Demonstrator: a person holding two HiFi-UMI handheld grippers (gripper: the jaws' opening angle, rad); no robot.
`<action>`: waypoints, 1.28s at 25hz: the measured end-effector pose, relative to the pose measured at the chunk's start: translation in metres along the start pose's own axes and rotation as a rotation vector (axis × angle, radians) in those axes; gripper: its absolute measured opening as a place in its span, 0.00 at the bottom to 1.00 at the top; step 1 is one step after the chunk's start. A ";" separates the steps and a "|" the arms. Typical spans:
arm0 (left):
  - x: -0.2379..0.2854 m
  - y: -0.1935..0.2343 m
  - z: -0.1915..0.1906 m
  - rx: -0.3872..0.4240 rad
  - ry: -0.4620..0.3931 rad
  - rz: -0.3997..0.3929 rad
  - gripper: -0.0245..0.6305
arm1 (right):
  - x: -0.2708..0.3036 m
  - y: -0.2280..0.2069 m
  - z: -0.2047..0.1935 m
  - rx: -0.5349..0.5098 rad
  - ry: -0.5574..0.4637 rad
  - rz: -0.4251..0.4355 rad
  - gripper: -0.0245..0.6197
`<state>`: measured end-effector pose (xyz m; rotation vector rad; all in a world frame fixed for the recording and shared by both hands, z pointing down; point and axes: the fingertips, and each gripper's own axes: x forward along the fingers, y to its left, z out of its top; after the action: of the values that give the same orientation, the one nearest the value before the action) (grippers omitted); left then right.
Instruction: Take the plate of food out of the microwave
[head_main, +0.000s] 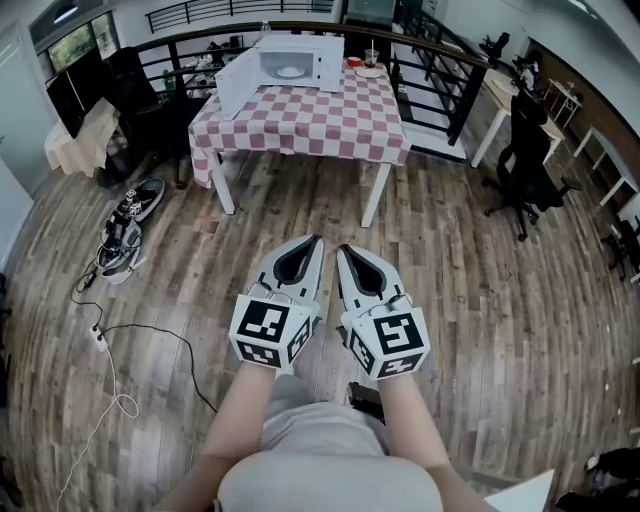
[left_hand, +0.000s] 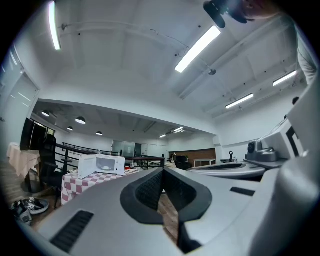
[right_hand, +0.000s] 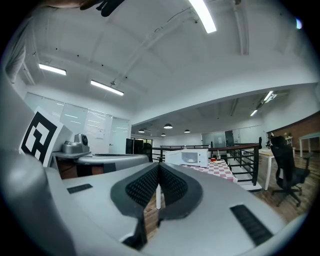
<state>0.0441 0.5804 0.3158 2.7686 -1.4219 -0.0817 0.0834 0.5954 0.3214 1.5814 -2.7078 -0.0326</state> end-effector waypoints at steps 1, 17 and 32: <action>0.004 0.007 0.000 -0.002 0.002 0.000 0.04 | 0.008 -0.001 0.000 0.000 0.002 0.000 0.08; 0.077 0.111 0.004 -0.014 0.014 -0.057 0.04 | 0.133 -0.022 0.001 0.025 0.006 -0.052 0.08; 0.104 0.176 0.003 -0.035 0.012 -0.094 0.04 | 0.203 -0.012 -0.006 0.031 0.023 -0.082 0.08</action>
<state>-0.0385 0.3931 0.3178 2.8019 -1.2745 -0.0913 -0.0058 0.4123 0.3263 1.6895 -2.6371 0.0269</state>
